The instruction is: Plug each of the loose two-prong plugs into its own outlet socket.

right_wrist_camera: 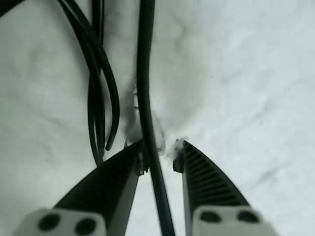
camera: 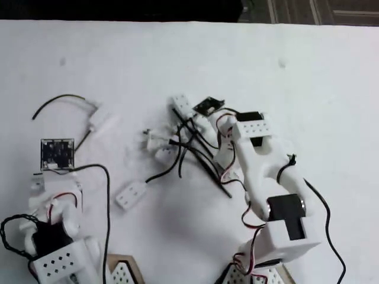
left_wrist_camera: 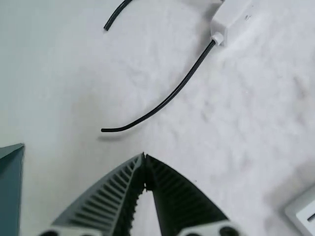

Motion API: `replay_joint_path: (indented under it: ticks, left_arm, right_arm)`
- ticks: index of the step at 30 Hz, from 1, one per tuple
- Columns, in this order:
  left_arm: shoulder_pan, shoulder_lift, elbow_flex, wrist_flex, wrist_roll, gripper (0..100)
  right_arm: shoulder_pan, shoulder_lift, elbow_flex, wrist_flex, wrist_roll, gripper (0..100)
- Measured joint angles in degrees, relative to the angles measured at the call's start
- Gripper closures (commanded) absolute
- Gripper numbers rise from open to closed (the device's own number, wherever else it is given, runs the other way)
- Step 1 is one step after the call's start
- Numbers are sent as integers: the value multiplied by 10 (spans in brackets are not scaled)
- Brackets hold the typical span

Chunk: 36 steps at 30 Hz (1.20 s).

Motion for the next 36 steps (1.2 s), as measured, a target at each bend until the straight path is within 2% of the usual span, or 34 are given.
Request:
replay_joint_path:
  ticks: [9,18,24,27,36]
  left_arm:
    - [-1,-46,21,-2,0,976]
    - [-1,-48,21,-2,0,976]
    - [-1,-48,21,-2,0,976]
    - [-1,-48,21,-2,0,976]
    - [-1,-48,21,-2,0,976]
  right_arm:
    - [-6,40,-15,5,-25,907]
    - [-70,55,-12,4,-84,906]
    - [-79,56,-11,4,-84,912]
    - [-79,56,-11,4,-84,970]
    - [-74,8,-17,93,-85,981]
